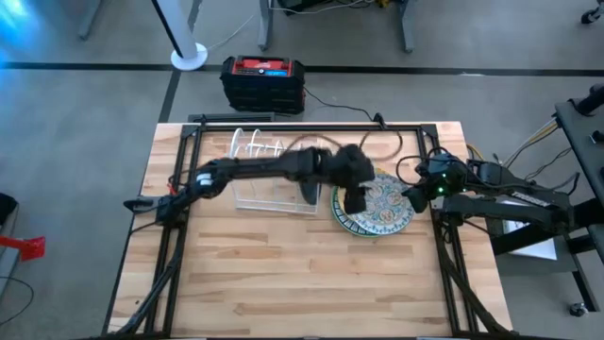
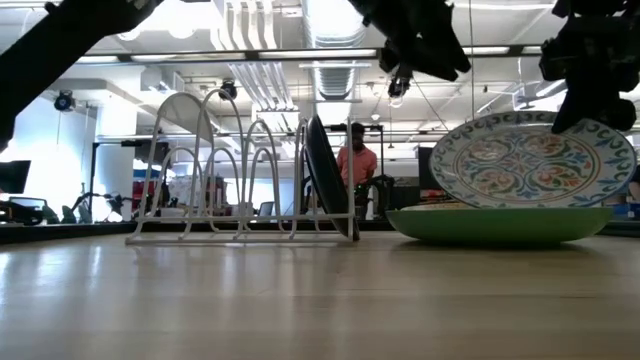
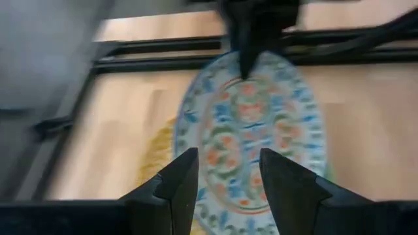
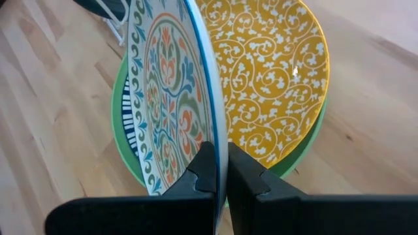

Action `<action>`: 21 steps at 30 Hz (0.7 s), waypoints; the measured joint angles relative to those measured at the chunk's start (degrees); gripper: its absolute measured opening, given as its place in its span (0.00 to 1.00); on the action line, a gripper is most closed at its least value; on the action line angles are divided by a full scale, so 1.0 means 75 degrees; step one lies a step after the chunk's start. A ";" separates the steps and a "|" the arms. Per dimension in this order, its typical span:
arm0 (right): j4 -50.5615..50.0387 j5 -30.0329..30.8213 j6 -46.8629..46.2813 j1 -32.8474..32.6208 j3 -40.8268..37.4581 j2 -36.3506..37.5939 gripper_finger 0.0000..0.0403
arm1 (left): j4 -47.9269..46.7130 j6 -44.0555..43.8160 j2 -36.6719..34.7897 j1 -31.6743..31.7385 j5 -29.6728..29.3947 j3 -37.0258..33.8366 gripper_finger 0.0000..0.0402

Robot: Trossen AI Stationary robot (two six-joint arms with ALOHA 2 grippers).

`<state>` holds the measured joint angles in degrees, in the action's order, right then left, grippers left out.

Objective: Sort dishes
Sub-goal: Put the white plate in the dish rack

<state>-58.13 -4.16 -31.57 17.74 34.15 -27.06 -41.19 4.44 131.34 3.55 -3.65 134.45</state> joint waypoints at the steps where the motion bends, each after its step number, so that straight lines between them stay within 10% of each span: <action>1: 0.0000 0.0003 0.0028 0.0000 0.0000 0.0017 0.00 | -0.0012 0.0000 -0.0005 0.0147 0.0654 0.0000 0.38; 4: -0.0012 0.0003 0.0046 0.0000 -0.0003 0.0075 0.00 | -0.0062 0.0049 0.0053 0.0528 0.2056 -0.0006 0.38; 21: 0.0145 -0.0016 0.0288 0.0000 -0.0003 0.0104 0.00 | 0.0124 0.0277 0.0076 0.1244 0.2433 -0.0664 0.53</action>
<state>-57.04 -4.28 -29.40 17.74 34.13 -26.28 -40.26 6.52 131.92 12.88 14.60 129.48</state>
